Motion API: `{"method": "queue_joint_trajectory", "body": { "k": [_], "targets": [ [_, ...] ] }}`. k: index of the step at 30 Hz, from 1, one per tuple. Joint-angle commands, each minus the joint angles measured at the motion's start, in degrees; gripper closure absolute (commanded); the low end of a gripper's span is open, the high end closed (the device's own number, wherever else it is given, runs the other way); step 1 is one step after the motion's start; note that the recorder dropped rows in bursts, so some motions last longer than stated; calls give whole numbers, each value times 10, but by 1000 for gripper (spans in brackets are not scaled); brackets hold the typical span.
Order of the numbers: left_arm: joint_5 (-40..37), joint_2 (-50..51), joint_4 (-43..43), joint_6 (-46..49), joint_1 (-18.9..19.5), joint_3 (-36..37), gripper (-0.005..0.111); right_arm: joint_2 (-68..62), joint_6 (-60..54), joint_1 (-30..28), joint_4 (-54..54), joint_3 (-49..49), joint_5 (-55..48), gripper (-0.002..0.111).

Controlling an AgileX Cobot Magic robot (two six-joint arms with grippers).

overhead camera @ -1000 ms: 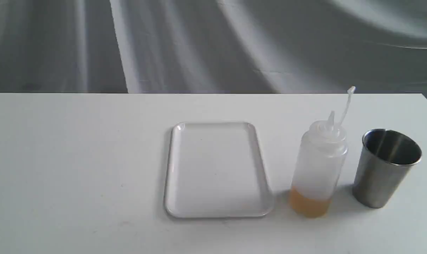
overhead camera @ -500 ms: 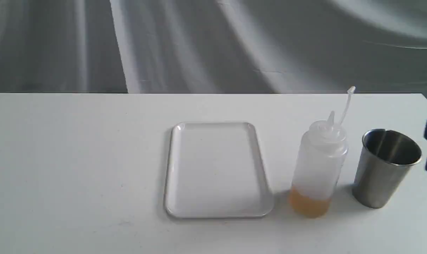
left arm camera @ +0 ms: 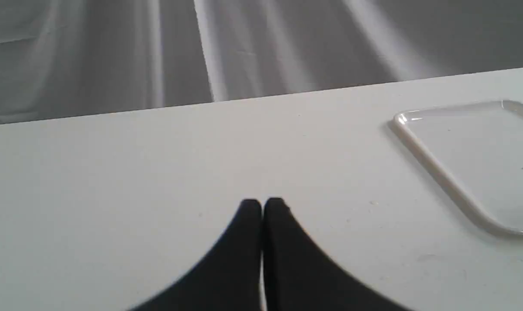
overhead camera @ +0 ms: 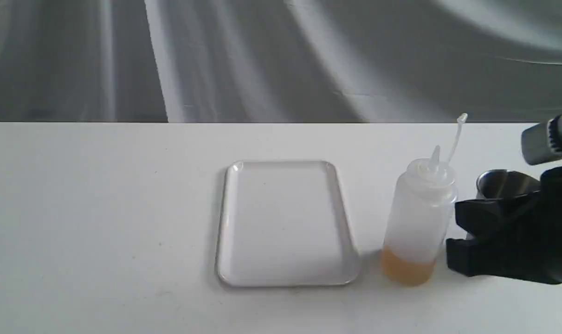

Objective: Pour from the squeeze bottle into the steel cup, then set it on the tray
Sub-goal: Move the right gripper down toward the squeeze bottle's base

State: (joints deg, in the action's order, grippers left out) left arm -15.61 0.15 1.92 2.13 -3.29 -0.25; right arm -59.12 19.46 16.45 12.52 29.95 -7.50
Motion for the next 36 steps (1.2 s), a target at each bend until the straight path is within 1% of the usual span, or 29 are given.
{"method": "queue_joint_trajectory", "body": {
  "k": [1, 7, 11, 14, 19, 21, 24, 32, 35, 36],
  "targets": [
    [4, -1, 0, -1, -3, 3, 107, -32, -14, 2, -18, -35, 69, 108],
    [4, -1, 0, -1, -3, 3, 107, -99, -110, 2, -87, -62, 121, 108],
    [4, -1, 0, -2, -3, 3, 107, -152, -151, 2, -133, -62, 171, 108],
    [4, -1, 0, -2, -3, 3, 107, -185, -182, 2, -175, -62, 186, 108],
    [4, -1, 0, -2, -3, 3, 107, -206, -219, 2, -225, -62, 188, 108],
    [4, -1, 0, -2, -3, 3, 107, -206, -239, 2, -248, -71, 211, 108],
    [4, -1, 0, -1, -3, 3, 107, -206, -242, 4, -260, -99, 253, 108],
    [4, -1, 0, -1, -3, 3, 107, -206, -240, 16, -260, -121, 267, 108],
    [4, -1, 0, -2, -3, 3, 107, -206, -240, 16, -268, -121, 269, 105],
    [4, -1, 0, -3, -3, 3, 107, -206, -240, 16, -272, -121, 269, 101]
  ]
}}
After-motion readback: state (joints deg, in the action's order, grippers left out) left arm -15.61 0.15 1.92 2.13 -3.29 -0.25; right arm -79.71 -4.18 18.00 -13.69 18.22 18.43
